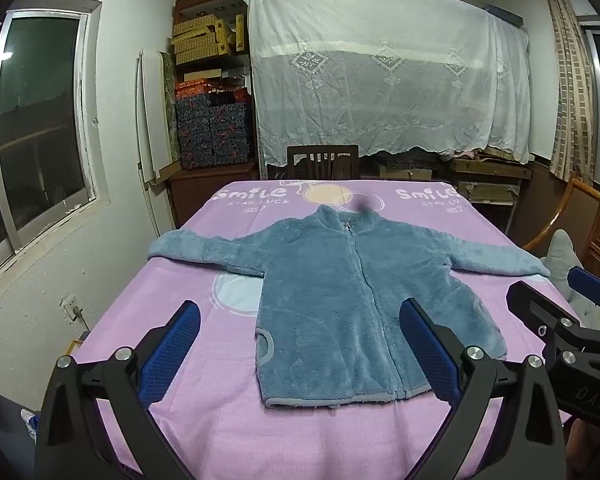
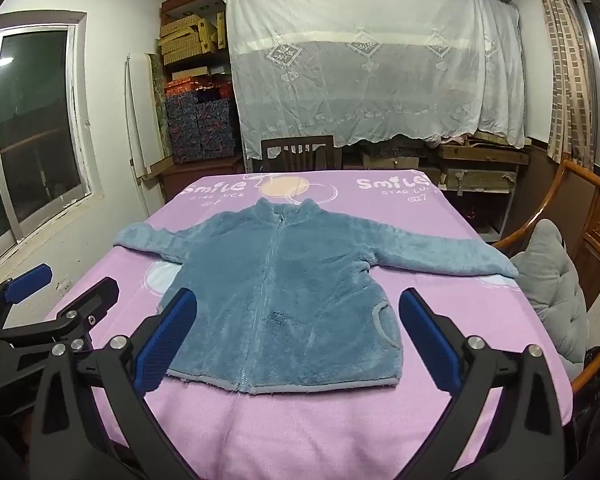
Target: Fold large clothes
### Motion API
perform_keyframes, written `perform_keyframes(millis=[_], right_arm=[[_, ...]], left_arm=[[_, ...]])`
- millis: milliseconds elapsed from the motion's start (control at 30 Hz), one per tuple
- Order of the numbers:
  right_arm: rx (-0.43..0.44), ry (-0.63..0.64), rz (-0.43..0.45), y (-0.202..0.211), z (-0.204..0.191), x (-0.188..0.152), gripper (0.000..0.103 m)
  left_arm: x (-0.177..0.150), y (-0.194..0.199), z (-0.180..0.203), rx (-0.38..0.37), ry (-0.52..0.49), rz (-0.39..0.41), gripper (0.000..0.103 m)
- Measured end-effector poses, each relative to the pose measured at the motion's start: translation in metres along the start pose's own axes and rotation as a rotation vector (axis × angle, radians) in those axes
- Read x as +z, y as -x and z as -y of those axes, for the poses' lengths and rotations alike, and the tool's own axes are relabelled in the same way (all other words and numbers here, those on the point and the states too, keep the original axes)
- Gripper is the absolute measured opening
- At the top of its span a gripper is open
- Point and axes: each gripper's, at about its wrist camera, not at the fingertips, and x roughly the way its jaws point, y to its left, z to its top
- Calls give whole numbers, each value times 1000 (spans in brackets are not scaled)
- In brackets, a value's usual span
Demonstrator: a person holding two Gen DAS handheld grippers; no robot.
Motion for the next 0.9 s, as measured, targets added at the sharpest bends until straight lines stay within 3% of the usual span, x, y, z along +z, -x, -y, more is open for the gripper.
perform_keyframes(millis=[900], right_arm=[[1, -2, -3, 0, 0, 0, 99]], left_arm=[[1, 2, -2, 2, -4, -16, 100]])
